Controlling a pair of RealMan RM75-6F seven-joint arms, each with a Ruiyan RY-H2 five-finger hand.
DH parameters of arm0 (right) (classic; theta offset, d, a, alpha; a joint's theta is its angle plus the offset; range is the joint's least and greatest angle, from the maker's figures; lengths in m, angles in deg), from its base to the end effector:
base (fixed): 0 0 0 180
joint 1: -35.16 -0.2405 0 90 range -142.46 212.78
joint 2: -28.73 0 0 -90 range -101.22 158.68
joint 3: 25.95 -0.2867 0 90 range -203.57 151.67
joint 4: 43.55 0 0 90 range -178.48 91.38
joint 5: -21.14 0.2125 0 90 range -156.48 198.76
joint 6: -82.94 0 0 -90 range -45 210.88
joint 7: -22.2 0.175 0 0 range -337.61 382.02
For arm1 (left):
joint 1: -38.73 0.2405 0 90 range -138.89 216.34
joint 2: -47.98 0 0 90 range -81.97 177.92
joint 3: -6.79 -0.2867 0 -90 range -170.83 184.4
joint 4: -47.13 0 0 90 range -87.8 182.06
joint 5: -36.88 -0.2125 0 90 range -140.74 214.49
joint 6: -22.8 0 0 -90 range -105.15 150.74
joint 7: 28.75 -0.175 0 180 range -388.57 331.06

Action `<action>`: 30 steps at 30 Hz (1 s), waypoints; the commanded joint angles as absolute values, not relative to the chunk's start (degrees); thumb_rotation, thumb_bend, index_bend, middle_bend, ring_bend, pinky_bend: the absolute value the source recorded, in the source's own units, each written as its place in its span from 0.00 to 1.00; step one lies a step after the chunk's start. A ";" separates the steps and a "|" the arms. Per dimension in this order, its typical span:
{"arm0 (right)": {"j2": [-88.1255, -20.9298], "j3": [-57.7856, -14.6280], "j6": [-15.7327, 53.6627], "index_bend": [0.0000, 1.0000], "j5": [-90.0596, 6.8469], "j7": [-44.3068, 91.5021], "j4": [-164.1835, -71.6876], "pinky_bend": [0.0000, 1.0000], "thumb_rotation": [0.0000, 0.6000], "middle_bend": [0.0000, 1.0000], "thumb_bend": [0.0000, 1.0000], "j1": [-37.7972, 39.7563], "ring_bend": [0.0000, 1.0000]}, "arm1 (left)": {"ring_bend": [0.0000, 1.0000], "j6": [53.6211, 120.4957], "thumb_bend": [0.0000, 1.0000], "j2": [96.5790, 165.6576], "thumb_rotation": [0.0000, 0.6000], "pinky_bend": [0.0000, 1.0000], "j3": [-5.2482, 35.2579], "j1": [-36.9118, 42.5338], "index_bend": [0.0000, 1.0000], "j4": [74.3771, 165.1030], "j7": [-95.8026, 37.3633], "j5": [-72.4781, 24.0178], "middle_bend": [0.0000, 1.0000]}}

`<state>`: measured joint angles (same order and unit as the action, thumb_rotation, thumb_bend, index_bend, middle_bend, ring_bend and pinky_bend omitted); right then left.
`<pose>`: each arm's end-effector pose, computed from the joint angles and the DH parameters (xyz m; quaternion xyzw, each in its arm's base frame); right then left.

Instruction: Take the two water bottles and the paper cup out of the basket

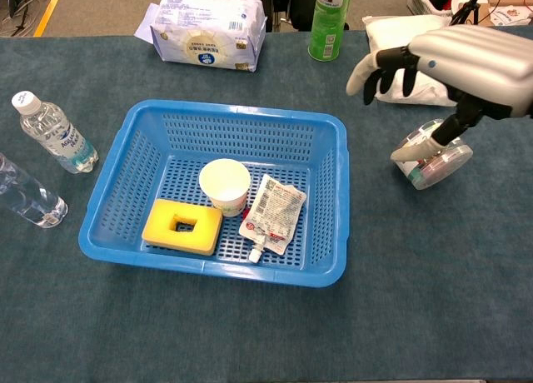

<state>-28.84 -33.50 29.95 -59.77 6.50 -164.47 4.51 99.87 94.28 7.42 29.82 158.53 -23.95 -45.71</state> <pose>-0.1361 -0.2830 0.0945 0.7917 -0.3559 0.3764 0.3240 -0.2913 0.2196 0.2154 -0.6025 -0.4614 -0.3740 0.5332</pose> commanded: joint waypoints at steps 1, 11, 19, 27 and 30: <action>-31.22 -34.38 32.11 0.29 -57.17 4.39 -164.48 0.41 1.00 0.38 0.07 1.96 0.33 | 0.01 100.11 0.23 94.08 1.00 0.17 7.39 30.03 0.23 158.88 -24.09 -45.72 0.13; -40.07 -35.88 36.99 0.25 -48.98 -3.36 -160.29 0.40 1.00 0.34 0.04 -6.75 0.29 | 0.01 101.32 0.23 92.99 1.00 0.17 7.42 30.92 0.23 160.33 -23.74 -46.19 0.13; -48.18 -35.58 39.33 0.21 -40.93 -8.95 -154.47 0.38 1.00 0.29 0.00 -13.75 0.25 | 0.01 101.11 0.23 92.17 1.00 0.17 7.16 31.21 0.23 161.29 -23.49 -46.60 0.13; -54.55 -35.25 40.46 0.20 -34.77 -11.78 -148.76 0.38 1.00 0.29 0.00 -19.70 0.24 | 0.01 100.74 0.24 91.60 1.00 0.17 7.34 31.03 0.23 162.36 -23.61 -46.57 0.13; -56.50 -34.91 40.45 0.20 -33.29 -12.89 -147.16 0.38 1.00 0.29 0.00 -21.65 0.24 | 0.01 100.71 0.24 91.54 1.00 0.17 7.53 30.95 0.23 162.49 -23.59 -46.41 0.13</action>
<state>-55.82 -35.11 40.36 -33.80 -12.34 -147.69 -20.98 100.70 91.55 7.51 30.95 162.47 -23.59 -46.43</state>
